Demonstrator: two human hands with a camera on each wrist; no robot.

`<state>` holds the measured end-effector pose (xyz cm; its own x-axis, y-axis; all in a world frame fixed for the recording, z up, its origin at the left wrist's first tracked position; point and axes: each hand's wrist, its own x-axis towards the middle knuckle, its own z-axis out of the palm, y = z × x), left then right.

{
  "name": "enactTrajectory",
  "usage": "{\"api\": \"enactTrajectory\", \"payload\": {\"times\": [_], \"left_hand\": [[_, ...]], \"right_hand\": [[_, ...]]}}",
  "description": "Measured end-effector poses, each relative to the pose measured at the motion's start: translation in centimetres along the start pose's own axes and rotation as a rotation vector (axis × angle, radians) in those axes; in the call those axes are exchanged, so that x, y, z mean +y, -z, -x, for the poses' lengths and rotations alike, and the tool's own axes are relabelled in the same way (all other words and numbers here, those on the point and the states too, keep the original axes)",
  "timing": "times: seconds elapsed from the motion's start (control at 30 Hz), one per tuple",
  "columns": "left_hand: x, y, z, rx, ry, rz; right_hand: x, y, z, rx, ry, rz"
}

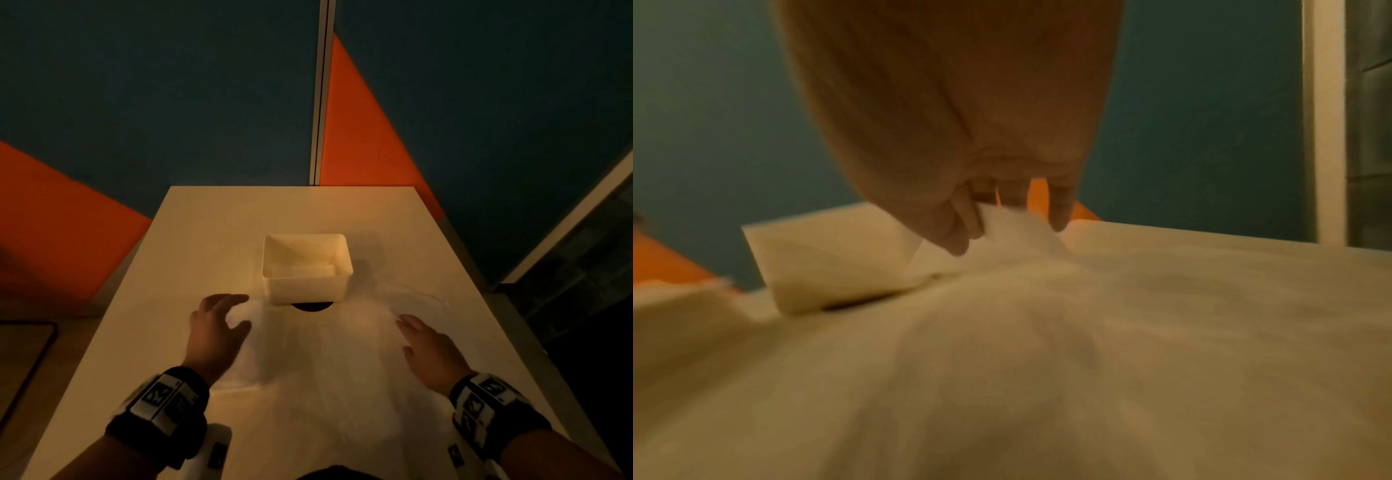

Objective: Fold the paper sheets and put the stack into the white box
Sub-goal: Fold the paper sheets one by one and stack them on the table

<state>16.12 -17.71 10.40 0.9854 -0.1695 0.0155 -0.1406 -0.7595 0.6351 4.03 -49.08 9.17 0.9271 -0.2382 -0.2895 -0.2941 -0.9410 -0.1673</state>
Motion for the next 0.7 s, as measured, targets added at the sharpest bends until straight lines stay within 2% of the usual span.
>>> {"api": "enactTrajectory", "payload": {"times": [0.1, 0.23, 0.3, 0.4, 0.5, 0.6, 0.7], "left_hand": [[3.3, 0.0, 0.3, -0.135, 0.011, 0.316], [7.5, 0.3, 0.8, -0.596, 0.183, 0.728], [8.9, 0.1, 0.9, -0.758, 0.251, 0.874], [10.0, -0.3, 0.5, -0.824, 0.339, 1.083], [10.6, -0.1, 0.2, -0.854, 0.332, 1.250], [11.1, 0.6, 0.4, -0.870, 0.269, 1.261], [11.1, 0.8, 0.4, -0.808, 0.285, 1.236]], "right_hand": [[-1.8, 1.7, -0.3, 0.152, 0.036, -0.132], [-4.8, 4.3, -0.4, 0.389, 0.201, -0.295], [-6.4, 5.6, -0.1, 0.436, 0.291, -0.334], [-8.9, 7.0, 0.7, 0.428, 0.436, -0.363], [-10.8, 7.4, 1.5, 0.350, 0.570, -0.436], [-11.8, 7.1, 2.1, 0.263, 0.636, -0.478], [-12.1, 7.2, 2.4, 0.126, 0.686, -0.585]]}}
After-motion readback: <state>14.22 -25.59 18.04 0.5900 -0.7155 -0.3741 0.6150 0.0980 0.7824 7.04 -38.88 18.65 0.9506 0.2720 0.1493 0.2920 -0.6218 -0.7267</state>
